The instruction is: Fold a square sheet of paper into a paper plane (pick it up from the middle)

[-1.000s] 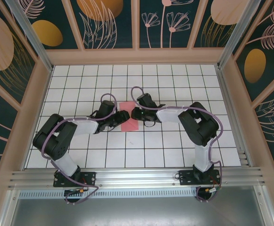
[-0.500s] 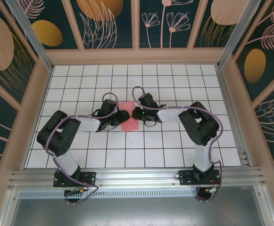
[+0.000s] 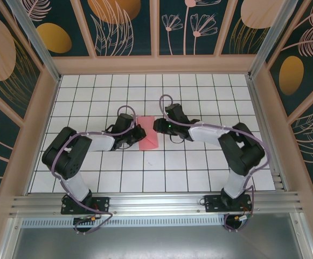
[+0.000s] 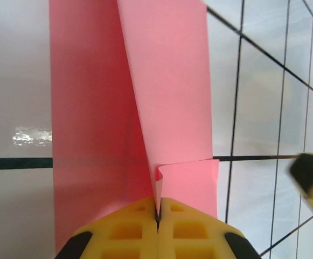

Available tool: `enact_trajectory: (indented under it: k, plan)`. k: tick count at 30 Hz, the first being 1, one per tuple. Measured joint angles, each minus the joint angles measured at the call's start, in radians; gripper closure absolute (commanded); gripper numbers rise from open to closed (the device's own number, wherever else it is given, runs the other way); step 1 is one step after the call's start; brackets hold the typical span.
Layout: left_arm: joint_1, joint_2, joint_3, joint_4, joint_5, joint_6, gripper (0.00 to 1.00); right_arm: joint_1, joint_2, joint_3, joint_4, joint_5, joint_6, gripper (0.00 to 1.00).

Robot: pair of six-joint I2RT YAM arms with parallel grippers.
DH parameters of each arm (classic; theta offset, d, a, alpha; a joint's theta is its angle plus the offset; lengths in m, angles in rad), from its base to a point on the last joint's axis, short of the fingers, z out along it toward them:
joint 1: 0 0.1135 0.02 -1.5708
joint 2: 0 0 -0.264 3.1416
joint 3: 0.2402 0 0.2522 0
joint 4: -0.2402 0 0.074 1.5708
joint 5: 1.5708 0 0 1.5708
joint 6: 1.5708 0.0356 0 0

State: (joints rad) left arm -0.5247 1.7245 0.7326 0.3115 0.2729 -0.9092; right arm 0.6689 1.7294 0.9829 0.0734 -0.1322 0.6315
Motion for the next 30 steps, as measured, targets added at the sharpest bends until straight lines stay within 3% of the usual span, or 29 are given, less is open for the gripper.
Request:
enact_trajectory:
  k: [4, 7, 11, 14, 17, 21, 25, 30]
  plan:
    - [0.000, -0.122, 0.031, -0.107, -0.067, 0.072, 1.00, -0.008, -0.147, -0.037, -0.003, 0.073, -0.010, 0.28]
    - [0.000, -0.220, 0.063, -0.195, -0.131, 0.134, 1.00, -0.016, -0.243, -0.087, -0.006, 0.126, -0.011, 0.21]
    - [0.000, -0.332, 0.135, -0.360, -0.246, 0.228, 1.00, -0.029, -0.324, -0.144, -0.012, 0.175, -0.019, 0.13]
    - [0.000, -0.380, 0.206, -0.497, -0.348, 0.304, 1.00, -0.040, -0.357, -0.167, -0.018, 0.204, -0.023, 0.01]
    - [0.000, -0.394, 0.274, -0.603, -0.463, 0.375, 1.00, -0.050, -0.385, -0.186, -0.019, 0.238, -0.019, 0.01]
    - [-0.008, -0.365, 0.343, -0.711, -0.647, 0.453, 1.00, -0.058, -0.409, -0.214, -0.017, 0.279, 0.002, 0.01]
    - [-0.035, -0.232, 0.410, -0.784, -0.823, 0.497, 1.00, -0.068, -0.438, -0.252, -0.021, 0.316, 0.038, 0.01]
    - [-0.084, -0.045, 0.462, -0.839, -0.949, 0.520, 1.00, -0.098, -0.478, -0.266, -0.033, 0.347, 0.084, 0.01]
